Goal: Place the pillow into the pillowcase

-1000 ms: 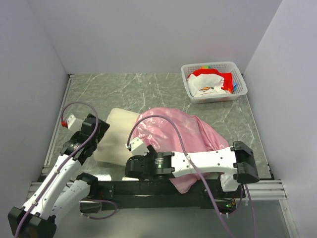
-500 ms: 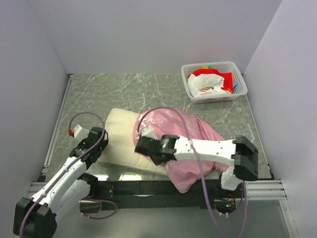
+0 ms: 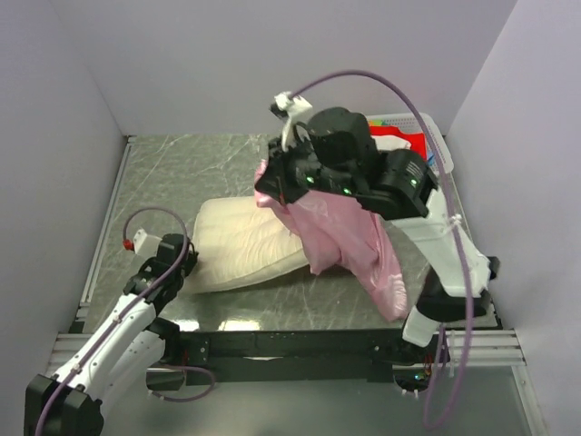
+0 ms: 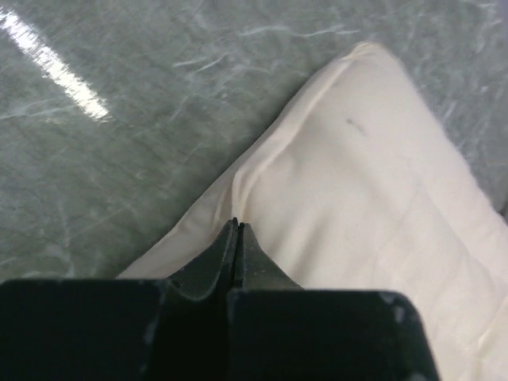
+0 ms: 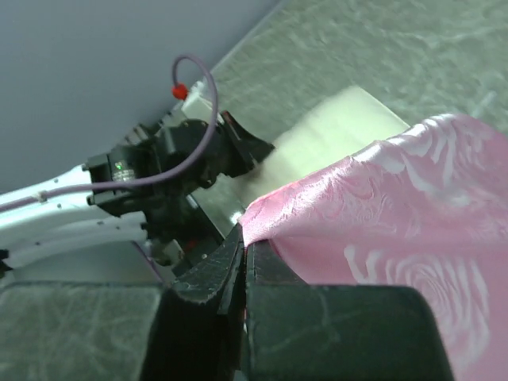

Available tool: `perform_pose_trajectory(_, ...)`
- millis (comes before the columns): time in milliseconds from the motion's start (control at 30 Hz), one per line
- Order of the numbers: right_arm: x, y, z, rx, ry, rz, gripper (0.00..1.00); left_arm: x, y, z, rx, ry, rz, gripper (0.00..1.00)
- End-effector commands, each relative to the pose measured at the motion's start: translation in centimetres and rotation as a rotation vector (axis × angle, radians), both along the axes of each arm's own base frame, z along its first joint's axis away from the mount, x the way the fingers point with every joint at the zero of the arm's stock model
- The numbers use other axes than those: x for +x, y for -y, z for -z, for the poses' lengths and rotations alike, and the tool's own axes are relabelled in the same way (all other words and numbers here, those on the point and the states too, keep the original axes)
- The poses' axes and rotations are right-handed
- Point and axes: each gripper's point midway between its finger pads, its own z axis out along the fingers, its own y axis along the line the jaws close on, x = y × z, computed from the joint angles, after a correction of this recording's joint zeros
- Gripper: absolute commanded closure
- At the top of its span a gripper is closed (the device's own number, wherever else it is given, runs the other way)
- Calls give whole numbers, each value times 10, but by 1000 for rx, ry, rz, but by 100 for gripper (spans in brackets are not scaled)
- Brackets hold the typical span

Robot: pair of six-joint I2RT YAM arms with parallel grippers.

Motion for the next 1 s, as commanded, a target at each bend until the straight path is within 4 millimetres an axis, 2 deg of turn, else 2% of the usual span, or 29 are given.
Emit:
perform_pose_trajectory(0, 3, -50, 27, -50, -60, -124, 99, 29, 24, -99, -135, 219, 40, 99)
perform_pose_trajectory(33, 1, -57, 33, -49, -82, -147, 100, 31, 23, -113, -135, 246, 41, 99)
perform_pose_trajectory(67, 2, -65, 51, -68, -105, -155, 100, 33, 21, -127, -125, 273, 34, 99)
perform_pose_trajectory(100, 0, -69, 60, -72, -118, -163, 100, 35, 18, -151, -126, 317, 24, 99)
perform_pose_trajectory(133, 0, -71, 55, -35, -95, -158, 100, 36, 16, -160, -118, 334, 19, 99)
perform_pose_trajectory(167, -1, -74, 92, -102, -140, -154, 100, 37, 13, -166, -95, 340, 8, 99)
perform_pose_trajectory(200, -2, -74, 101, -105, -159, -135, 100, 37, 11, -178, -92, 354, 0, 99)
perform_pose_trajectory(233, 0, -76, 96, -63, -141, -118, 100, 37, 9, -180, -87, 354, -7, 99)
perform_pose_trajectory(267, 1, -74, 125, -104, -170, -94, 100, 37, 5, -181, -77, 355, -28, 99)
perform_pose_trajectory(333, 3, -74, 137, -75, -183, -54, 100, 34, -1, -179, -61, 351, -54, 99)
perform_pose_trajectory(400, 16, -65, 140, -85, -150, 27, 99, 29, -10, -186, -45, 376, -86, 99)
perform_pose_trajectory(433, 22, -58, 138, -90, -130, 66, 94, 28, -12, -189, -42, 389, -92, 99)
perform_pose_trajectory(467, 26, -53, 136, -98, -115, 94, 77, 27, -13, -194, -34, 406, -86, 99)
perform_pose_trajectory(567, 25, -39, 135, -137, -98, 132, 45, 28, -11, -187, -34, 382, -81, 99)
perform_pose_trajectory(600, 28, -25, 125, -124, -58, 200, 40, 28, -11, -183, -33, 369, -81, 99)
perform_pose_trajectory(633, 22, -17, 138, -156, -41, 234, 36, 29, -11, -179, -29, 357, -85, 99)
perform_pose_trajectory(667, 20, -7, 140, -158, -22, 276, 26, 28, -11, -172, -22, 340, -84, 99)
perform_pose_trajectory(700, 19, 12, 129, -113, -3, 352, 23, 27, -12, -169, -20, 335, -87, 99)
perform_pose_trajectory(733, 13, 22, 154, -147, -15, 369, 23, 26, -14, -166, -16, 332, -92, 99)
perform_pose_trajectory(767, -3, 21, 162, -137, -23, 347, 23, 24, -15, -158, -8, 318, -92, 99)
perform_pose_trajectory(800, -15, 27, 162, -92, -37, 343, 23, 23, -15, -155, -1, 311, -91, 99)
perform_pose_trajectory(833, -24, 32, 194, -141, -42, 348, 23, 21, -16, -151, 3, 303, -92, 99)
perform_pose_trajectory(867, -47, 29, 207, -163, -47, 303, 23, 19, -18, -143, 10, 283, -95, 99)
perform_pose_trajectory(900, -57, 30, 222, -170, -82, 314, 23, 16, -20, -134, 22, 253, -103, 99)
perform_pose_trajectory(933, -68, 36, 249, -228, -82, 311, 22, 14, -21, -127, 23, 238, -113, 99)
perform_pose_trajectory(967, -87, 32, 259, -238, -92, 272, 21, 13, -22, -115, 26, 213, -116, 84)
